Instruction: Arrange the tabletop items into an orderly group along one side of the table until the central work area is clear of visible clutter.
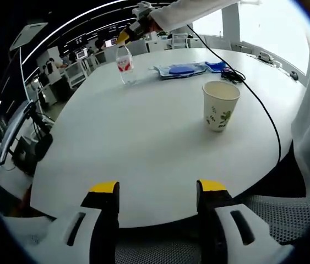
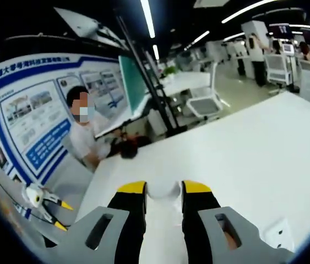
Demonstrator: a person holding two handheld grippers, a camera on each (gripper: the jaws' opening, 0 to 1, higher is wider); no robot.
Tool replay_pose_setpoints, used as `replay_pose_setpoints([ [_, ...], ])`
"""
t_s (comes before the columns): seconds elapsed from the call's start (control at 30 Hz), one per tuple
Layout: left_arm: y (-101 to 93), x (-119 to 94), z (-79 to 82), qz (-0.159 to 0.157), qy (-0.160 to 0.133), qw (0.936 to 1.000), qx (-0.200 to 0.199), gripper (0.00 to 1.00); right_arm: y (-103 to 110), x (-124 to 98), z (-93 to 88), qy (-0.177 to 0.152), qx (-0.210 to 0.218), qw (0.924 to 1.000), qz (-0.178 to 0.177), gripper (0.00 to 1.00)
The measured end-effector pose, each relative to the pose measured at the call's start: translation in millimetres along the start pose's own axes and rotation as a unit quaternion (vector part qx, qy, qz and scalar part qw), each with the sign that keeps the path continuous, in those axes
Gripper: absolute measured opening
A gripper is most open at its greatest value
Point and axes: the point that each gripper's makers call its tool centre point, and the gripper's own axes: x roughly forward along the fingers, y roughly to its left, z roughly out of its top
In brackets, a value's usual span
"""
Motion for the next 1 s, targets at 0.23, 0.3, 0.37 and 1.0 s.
replay_pose_setpoints([
  [0.23, 1.1, -0.5, -0.4, 0.001, 0.0, 1.0, -0.002, 0.54, -4.9, -1.9, -2.7, -0.003, 0.022, 0.9997, -0.005, 0.22],
  [0.3, 1.2, -0.8, 0.4, 0.001, -0.003, 1.0, -0.002, 0.54, -5.4, -3.0, -0.3, -0.016, 0.031, 0.9994, -0.007, 0.22],
  [0.37, 1.2, -0.6, -0.6, 0.0, -0.002, 1.0, -0.002, 0.53, -5.6, -3.6, -0.3, -0.018, 0.035, 0.9992, -0.006, 0.22],
  [1.0, 1.6, -1.1, -0.6, -0.001, -0.004, 1.0, -0.002, 0.52, -3.3, -6.9, 0.9, -0.054, 0.056, 0.9968, -0.018, 0.35],
])
